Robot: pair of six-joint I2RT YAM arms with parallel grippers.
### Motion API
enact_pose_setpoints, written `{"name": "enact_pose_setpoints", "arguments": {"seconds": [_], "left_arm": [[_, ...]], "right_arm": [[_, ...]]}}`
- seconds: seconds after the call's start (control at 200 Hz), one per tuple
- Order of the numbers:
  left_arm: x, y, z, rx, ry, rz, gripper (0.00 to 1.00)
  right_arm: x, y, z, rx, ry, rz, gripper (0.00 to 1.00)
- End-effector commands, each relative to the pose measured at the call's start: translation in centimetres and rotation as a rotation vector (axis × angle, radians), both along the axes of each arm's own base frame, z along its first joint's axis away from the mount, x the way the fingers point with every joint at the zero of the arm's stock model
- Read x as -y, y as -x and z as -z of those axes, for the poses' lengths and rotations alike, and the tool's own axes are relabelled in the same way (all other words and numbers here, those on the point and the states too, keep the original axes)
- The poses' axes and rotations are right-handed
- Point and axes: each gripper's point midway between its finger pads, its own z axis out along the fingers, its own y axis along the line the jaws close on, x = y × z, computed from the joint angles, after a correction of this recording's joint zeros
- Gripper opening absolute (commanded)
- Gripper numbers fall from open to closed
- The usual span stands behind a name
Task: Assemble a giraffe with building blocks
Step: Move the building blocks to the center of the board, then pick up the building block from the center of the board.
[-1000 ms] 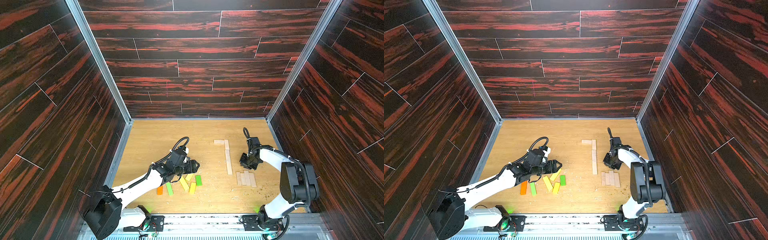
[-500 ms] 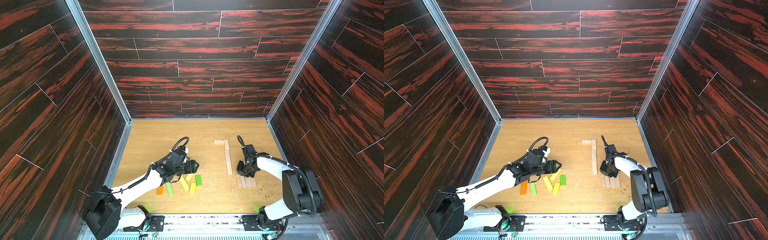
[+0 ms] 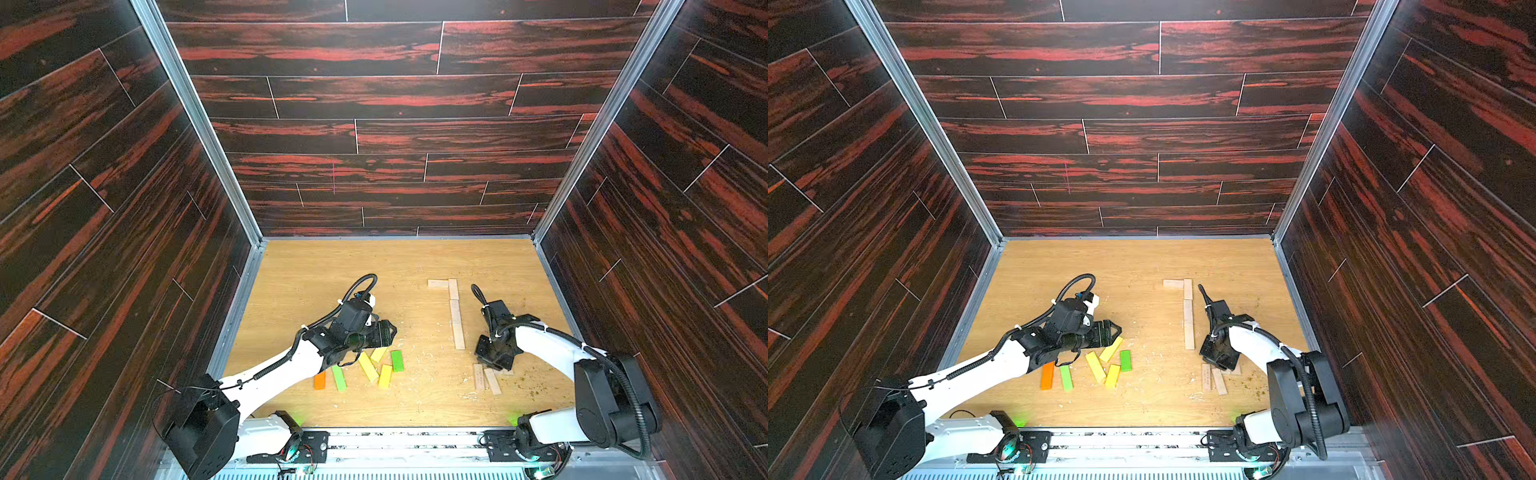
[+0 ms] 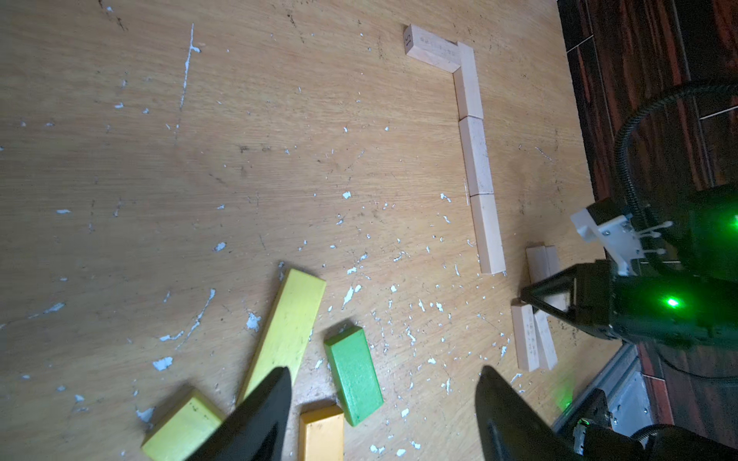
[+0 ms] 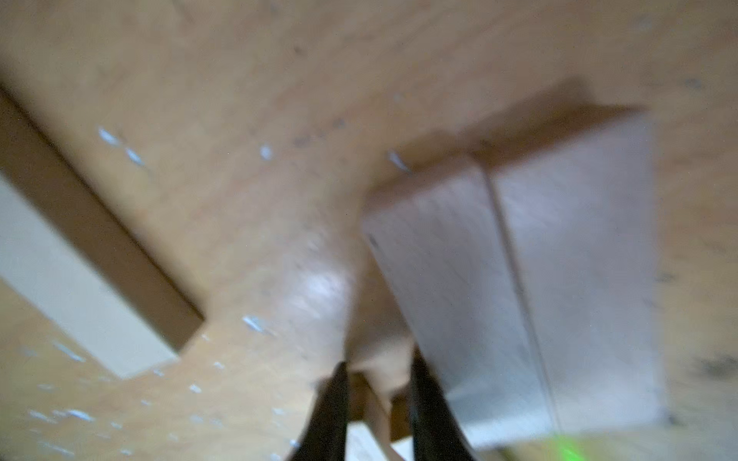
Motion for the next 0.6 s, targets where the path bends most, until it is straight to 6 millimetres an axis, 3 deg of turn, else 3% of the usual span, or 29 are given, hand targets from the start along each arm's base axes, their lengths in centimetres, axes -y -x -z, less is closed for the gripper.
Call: {"name": "enact_pose_setpoints", "arguments": {"seconds": [0.0, 0.14, 0.436, 0.596], "left_arm": [[-0.4, 0.2, -0.3, 0.015, -0.01, -0.001, 0.76], [-0.4, 0.2, -0.4, 0.018, -0.012, -0.002, 0.77], [-0.5, 0.1, -0.7, 0.025, -0.02, -0.001, 0.79], [-0.3, 0.0, -0.5, 0.016, -0.017, 0.004, 0.82]], "right_arm": [[0.6, -1.6, -2.7, 0.059, 0.053, 0.002, 0.39], [1.2, -3.2, -3.6, 0.082, 0.094, -0.01, 0.49], [2.8, -4.5, -2.1, 0.065, 0.091, 0.005, 0.52], [2.6, -4.4, -1.0, 0.044, 0.061, -0.015, 0.52]]}}
